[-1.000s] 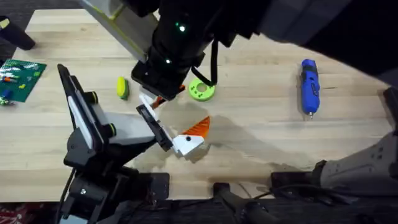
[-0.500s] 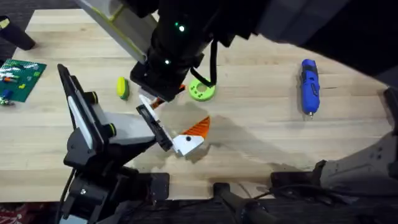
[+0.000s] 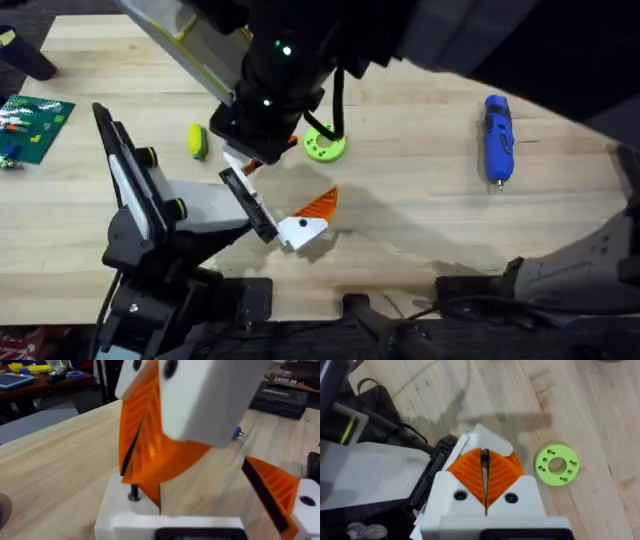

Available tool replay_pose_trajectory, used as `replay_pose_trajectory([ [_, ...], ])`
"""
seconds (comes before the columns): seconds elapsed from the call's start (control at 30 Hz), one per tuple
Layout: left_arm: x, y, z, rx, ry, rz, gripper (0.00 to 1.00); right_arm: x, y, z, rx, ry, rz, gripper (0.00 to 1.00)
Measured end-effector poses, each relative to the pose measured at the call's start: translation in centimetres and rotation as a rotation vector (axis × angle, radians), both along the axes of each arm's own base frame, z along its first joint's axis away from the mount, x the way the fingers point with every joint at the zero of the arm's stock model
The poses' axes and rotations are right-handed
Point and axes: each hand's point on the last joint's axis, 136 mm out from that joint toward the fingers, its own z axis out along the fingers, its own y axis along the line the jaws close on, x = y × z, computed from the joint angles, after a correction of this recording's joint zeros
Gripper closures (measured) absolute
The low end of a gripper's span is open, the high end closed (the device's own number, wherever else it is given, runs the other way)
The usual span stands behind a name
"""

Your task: Pick up the gripper from the table and insert it into the empty holder that is missing its gripper. Then pick up a screw, insert it into the mounting hole, and use the screwdriver to tighten it. Finally, clean up the table by picking up the vegetable and placing it into the bucket.

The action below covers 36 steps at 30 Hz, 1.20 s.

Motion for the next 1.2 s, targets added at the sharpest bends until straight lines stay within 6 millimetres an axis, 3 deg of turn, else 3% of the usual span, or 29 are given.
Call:
replay_pose_trajectory([
  [0.3,0.0,0.0,0.0,0.000,0.000,0.000,0.011,-0.1,-0.2,-0.3,-0.015,0.009,0.000,0.994],
  [0.5,0.0,0.0,0.0,-0.004,0.007,0.002,0.011,0.0,0.0,-1.6,-0.045,0.026,-0.001,0.994],
  [0.8,0.1,0.0,0.0,-0.007,0.011,0.004,0.011,0.1,0.0,-1.7,-0.045,0.026,-0.001,0.987],
  [0.93,0.1,0.0,0.0,-0.007,0.011,0.004,0.011,0.1,0.0,-1.7,-0.045,0.031,-0.009,0.839],
  [1.1,0.1,0.1,0.0,-0.008,0.013,0.007,0.011,1.0,-0.5,-1.7,-0.058,0.009,-0.033,0.222],
  [1.2,0.1,0.1,0.0,-0.009,0.015,0.009,0.011,1.6,-0.9,-1.6,-0.061,0.002,-0.054,0.039],
])
